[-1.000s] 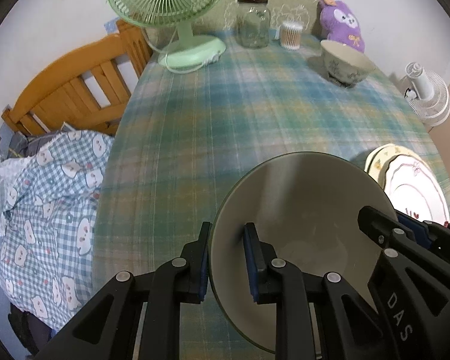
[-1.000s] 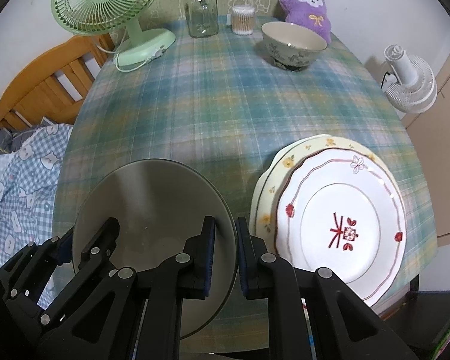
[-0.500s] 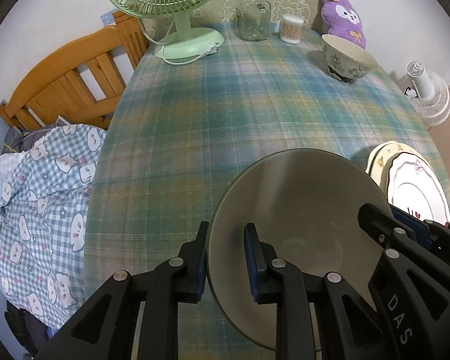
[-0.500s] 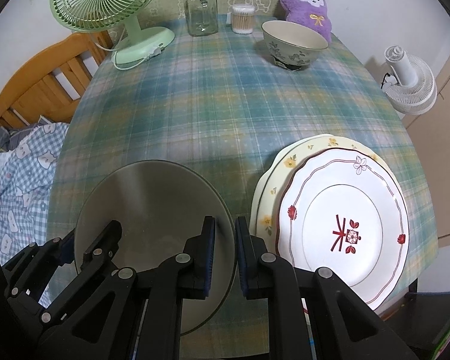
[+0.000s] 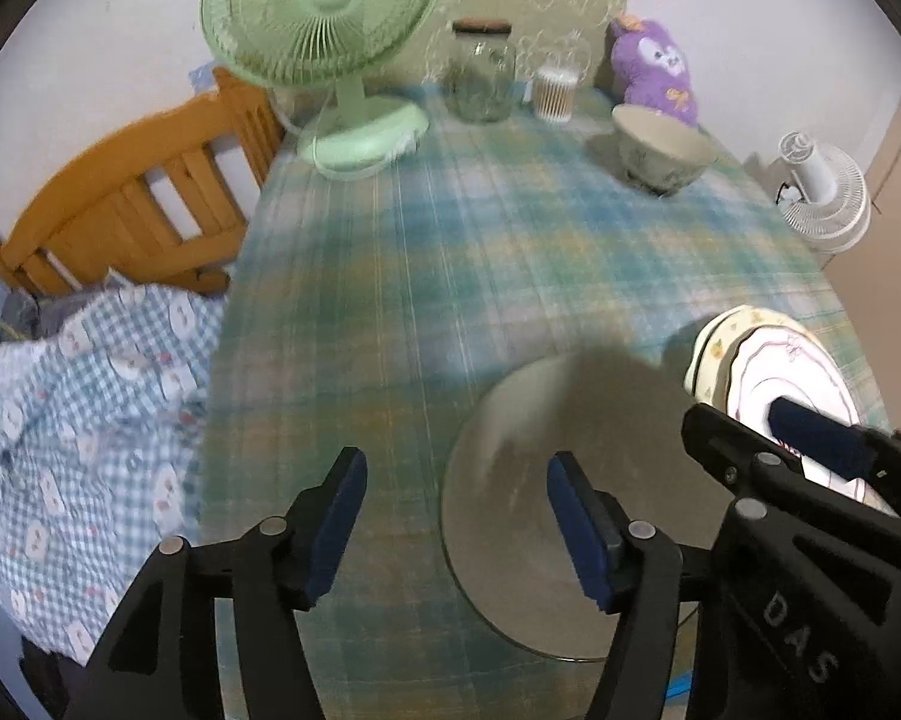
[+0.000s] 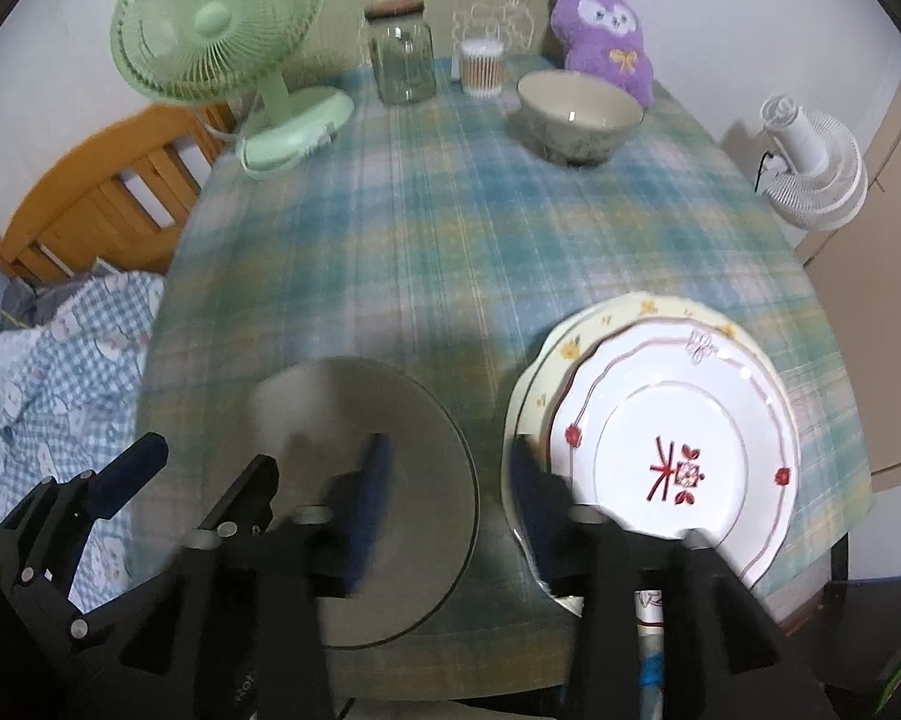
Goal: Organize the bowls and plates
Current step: 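Lower the bowl beside the plate stack and open both tools, then move both tools to the bowl by the purple plush and close on its rim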
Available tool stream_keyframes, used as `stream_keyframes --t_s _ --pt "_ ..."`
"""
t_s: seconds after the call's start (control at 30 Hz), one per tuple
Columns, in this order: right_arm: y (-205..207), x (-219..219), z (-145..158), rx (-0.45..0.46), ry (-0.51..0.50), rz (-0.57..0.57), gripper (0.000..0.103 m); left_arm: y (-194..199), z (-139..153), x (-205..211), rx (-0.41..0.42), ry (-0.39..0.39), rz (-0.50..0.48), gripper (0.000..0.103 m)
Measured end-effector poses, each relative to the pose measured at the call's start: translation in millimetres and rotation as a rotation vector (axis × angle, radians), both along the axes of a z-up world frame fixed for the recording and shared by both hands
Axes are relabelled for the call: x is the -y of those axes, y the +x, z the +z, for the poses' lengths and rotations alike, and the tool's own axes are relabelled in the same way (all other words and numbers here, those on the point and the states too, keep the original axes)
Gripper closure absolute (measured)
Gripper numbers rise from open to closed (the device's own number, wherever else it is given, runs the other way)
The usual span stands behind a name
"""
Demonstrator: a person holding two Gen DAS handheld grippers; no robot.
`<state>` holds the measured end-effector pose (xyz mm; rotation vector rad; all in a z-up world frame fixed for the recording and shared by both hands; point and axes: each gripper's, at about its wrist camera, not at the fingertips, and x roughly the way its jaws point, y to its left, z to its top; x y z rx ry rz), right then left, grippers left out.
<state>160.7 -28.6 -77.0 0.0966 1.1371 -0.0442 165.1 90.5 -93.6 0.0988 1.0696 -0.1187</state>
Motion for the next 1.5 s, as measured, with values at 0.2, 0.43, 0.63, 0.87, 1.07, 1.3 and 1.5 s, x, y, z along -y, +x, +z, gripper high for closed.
stream_keyframes --t_s 0.2,0.43,0.63,0.87,1.07,1.3,1.5 --pt "-2 -1 35 0.086 -0.005 -0.016 0.037 3 33 -5 0.065 -0.018 -0.019 0.027" --pt "2 5 76 0.172 -0.062 -0.037 0.027 12 65 -3 0.121 -0.030 -0.007 0.014" --pt "15 19 96 0.214 -0.090 -0.029 0.027 24 82 11 0.158 -0.031 -0.028 0.014" --pt "37 45 112 0.246 -0.089 0.002 0.027 43 96 38 0.174 -0.032 -0.021 0.014" --pt "65 76 122 0.259 -0.099 0.030 0.015 64 104 65 0.188 -0.053 0.007 0.014" --pt "103 115 122 0.276 -0.071 0.065 0.010 98 105 102 0.195 -0.051 0.036 0.001" --pt "140 147 110 0.274 -0.074 0.100 0.010 131 96 137 0.179 -0.009 0.053 0.000"
